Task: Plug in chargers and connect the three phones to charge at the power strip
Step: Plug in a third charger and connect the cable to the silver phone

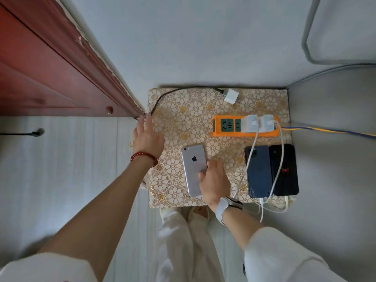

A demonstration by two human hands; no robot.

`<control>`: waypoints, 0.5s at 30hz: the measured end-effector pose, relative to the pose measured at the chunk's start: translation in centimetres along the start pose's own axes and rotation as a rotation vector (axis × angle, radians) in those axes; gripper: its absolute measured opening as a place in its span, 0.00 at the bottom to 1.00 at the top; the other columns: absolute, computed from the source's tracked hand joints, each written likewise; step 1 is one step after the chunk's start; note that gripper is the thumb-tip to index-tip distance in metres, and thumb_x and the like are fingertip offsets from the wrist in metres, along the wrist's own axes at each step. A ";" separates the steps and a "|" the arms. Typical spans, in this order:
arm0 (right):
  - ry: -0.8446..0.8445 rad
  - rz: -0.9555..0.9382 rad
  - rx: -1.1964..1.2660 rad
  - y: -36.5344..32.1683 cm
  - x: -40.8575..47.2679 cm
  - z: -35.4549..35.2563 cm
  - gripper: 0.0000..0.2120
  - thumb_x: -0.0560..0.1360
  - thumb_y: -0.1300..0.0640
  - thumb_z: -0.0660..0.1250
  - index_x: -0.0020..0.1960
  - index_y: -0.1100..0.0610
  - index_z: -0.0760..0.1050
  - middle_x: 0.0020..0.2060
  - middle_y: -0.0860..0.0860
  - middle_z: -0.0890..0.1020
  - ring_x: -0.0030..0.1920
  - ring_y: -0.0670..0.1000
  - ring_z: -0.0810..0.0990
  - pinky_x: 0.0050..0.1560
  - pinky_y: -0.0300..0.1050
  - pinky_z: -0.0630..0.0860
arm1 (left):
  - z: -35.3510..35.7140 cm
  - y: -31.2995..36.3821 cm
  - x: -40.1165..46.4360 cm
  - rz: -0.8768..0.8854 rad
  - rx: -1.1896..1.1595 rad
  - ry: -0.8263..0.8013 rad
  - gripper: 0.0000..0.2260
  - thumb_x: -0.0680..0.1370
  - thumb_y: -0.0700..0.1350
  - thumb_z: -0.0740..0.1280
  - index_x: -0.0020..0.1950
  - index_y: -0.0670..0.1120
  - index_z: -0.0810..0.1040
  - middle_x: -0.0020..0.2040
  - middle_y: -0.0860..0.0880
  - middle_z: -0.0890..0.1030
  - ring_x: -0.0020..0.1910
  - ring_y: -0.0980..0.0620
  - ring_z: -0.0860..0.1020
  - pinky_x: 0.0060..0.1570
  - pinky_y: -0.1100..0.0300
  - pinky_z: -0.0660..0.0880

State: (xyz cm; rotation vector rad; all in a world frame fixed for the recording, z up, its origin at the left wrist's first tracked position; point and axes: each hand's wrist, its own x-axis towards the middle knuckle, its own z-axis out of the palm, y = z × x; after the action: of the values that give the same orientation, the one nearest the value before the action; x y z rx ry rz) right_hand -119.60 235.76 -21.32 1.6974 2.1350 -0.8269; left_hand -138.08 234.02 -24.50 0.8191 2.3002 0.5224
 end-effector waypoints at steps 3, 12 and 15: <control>0.016 -0.016 -0.010 -0.3 0.7 -0.6 0.12 0.78 0.56 0.58 0.60 0.59 0.68 0.58 0.55 0.73 0.53 0.55 0.76 0.40 0.45 0.74 | 0.1 0.7 2.2 -0.051 0.027 -0.036 0.28 0.76 0.46 0.60 0.73 0.47 0.52 0.71 0.40 0.61 0.70 0.40 0.59 0.67 0.40 0.61; 0.142 -0.276 0.132 -4.1 4.5 -5.0 0.19 0.77 0.61 0.57 0.67 0.57 0.63 0.63 0.55 0.70 0.55 0.54 0.76 0.43 0.45 0.77 | -1.8 0.1 1.5 0.135 -0.009 0.123 0.10 0.79 0.43 0.57 0.53 0.40 0.74 0.54 0.39 0.75 0.45 0.39 0.77 0.42 0.51 0.74; 0.115 -0.323 0.116 -5.6 6.1 -5.8 0.20 0.77 0.63 0.57 0.69 0.56 0.61 0.64 0.55 0.69 0.60 0.54 0.72 0.47 0.46 0.75 | -1.8 -0.3 0.8 0.135 0.022 0.025 0.15 0.76 0.46 0.62 0.61 0.41 0.70 0.58 0.40 0.70 0.53 0.41 0.74 0.50 0.46 0.76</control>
State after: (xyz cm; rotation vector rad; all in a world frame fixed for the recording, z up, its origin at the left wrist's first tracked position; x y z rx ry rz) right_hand -125.83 243.25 -18.73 1.5048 2.5292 -0.9759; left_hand -139.92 234.03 -23.72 0.9892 2.2877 0.5706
